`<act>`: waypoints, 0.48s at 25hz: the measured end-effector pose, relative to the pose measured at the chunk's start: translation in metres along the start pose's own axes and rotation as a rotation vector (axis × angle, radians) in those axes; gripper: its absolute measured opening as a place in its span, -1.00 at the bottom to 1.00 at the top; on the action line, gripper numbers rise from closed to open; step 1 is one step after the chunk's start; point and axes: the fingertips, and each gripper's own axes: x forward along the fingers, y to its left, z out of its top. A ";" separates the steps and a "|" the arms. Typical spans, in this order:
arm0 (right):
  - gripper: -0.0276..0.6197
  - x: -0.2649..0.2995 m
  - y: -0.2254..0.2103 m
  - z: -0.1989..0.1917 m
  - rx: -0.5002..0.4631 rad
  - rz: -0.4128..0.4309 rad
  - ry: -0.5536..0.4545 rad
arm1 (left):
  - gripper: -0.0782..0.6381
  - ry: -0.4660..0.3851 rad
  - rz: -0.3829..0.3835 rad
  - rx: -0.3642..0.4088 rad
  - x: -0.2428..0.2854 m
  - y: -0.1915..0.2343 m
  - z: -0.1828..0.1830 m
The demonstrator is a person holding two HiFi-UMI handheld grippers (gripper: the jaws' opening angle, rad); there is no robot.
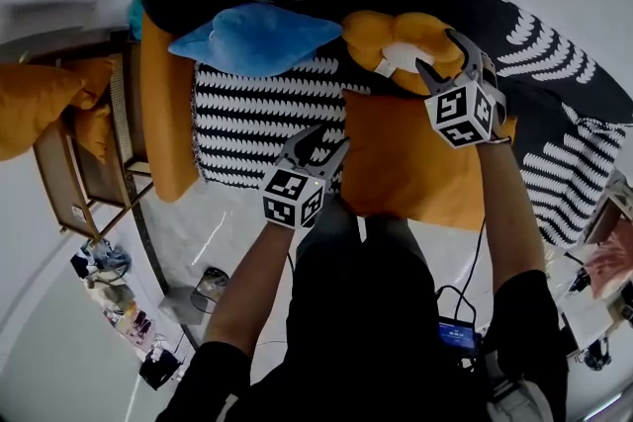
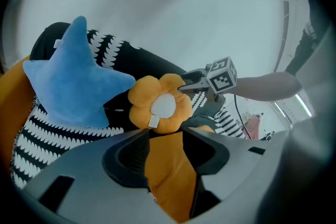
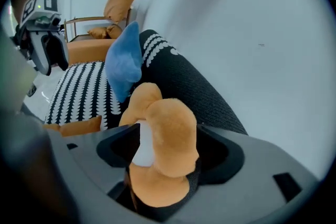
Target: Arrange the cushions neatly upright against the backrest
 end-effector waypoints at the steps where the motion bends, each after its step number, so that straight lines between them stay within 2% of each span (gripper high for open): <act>1: 0.15 -0.006 -0.003 0.000 0.033 -0.024 -0.009 | -0.19 0.002 -0.010 -0.001 -0.001 0.000 -0.002; 7: 0.15 -0.044 0.012 -0.005 0.215 -0.103 0.004 | -0.19 0.016 -0.052 0.016 -0.016 0.008 -0.009; 12: 0.15 -0.072 0.036 -0.064 0.371 -0.122 0.061 | -0.17 0.058 -0.013 0.021 -0.005 0.020 -0.027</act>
